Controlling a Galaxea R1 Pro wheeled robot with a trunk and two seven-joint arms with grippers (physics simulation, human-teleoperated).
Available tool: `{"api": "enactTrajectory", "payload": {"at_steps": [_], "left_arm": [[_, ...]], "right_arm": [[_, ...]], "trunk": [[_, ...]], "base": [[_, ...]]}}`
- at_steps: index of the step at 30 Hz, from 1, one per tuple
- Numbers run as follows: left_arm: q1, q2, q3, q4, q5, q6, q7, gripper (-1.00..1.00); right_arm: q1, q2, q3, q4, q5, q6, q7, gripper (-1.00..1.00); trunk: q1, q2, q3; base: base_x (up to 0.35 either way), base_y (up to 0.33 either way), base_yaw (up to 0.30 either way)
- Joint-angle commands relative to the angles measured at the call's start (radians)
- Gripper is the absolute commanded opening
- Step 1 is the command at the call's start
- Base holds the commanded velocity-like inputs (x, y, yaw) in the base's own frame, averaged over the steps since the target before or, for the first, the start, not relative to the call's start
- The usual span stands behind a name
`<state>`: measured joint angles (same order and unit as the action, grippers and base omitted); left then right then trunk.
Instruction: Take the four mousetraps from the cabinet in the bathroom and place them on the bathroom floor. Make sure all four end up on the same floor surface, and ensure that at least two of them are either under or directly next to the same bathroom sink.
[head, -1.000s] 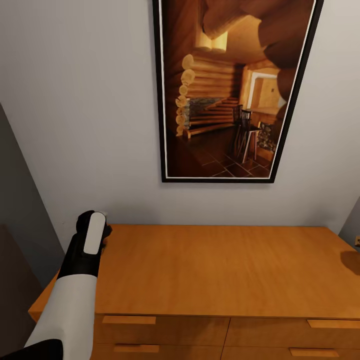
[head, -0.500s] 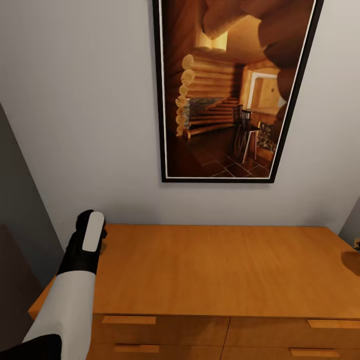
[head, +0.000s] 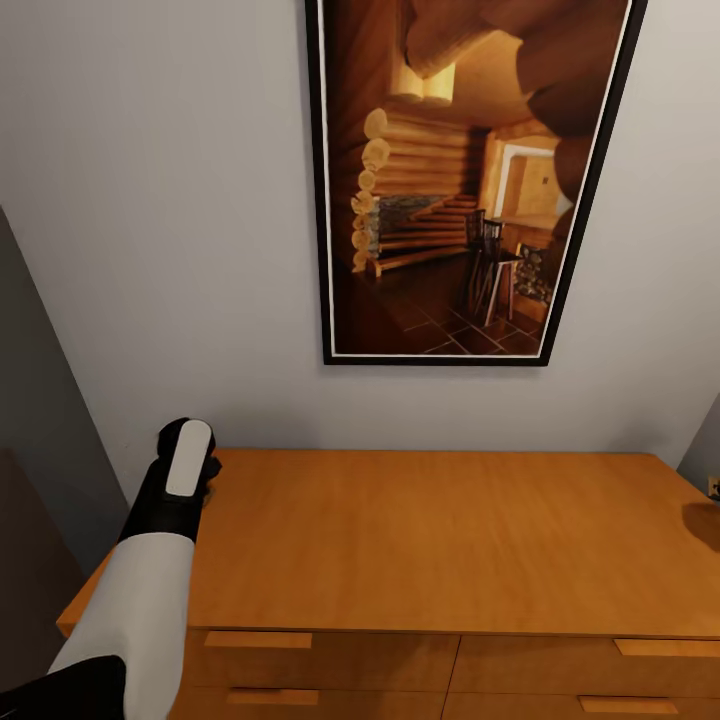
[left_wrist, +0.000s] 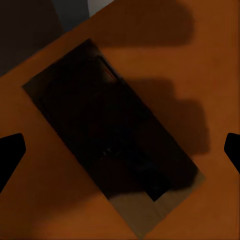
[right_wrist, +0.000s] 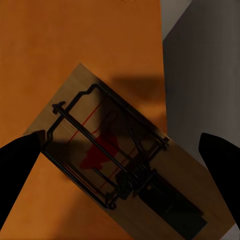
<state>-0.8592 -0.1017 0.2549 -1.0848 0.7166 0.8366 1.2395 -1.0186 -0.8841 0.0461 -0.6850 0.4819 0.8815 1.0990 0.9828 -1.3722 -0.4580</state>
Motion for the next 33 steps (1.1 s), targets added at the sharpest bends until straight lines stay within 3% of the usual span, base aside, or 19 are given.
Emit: {"api": "enactTrajectory", "payload": {"at_steps": [1, 9, 20, 33], "left_arm": [[-0.002, -0.001, 0.002, 0.001, 0.008, 0.005, 0.008, 1.00], [-0.007, -0.001, 0.001, 0.020, 0.009, -0.009, 0.012, 1.00], [-0.014, 0.001, 0.001, 0.088, 0.009, -0.088, 0.014, 1.00], [-0.015, 0.005, 0.001, 0.120, 0.009, -0.105, 0.016, 1.00]], "right_arm": [[-0.001, -0.001, 0.003, -0.001, 0.009, 0.002, 0.009, -1.00], [-0.001, 0.001, 0.003, 0.000, 0.008, 0.002, 0.009, -1.00], [-0.001, 0.007, 0.003, 0.027, 0.008, -0.035, 0.009, -1.00], [-0.001, 0.008, 0.003, 0.028, 0.006, -0.042, 0.009, -1.00]], "trunk": [[0.000, -0.001, -0.001], [0.000, -0.001, -0.001], [0.000, -0.001, -0.001], [0.000, -0.001, -0.001]], "base": [[0.000, 0.000, 0.000], [0.000, 0.000, 0.000], [0.000, 0.000, 0.000], [0.000, 0.000, 0.000]]}}
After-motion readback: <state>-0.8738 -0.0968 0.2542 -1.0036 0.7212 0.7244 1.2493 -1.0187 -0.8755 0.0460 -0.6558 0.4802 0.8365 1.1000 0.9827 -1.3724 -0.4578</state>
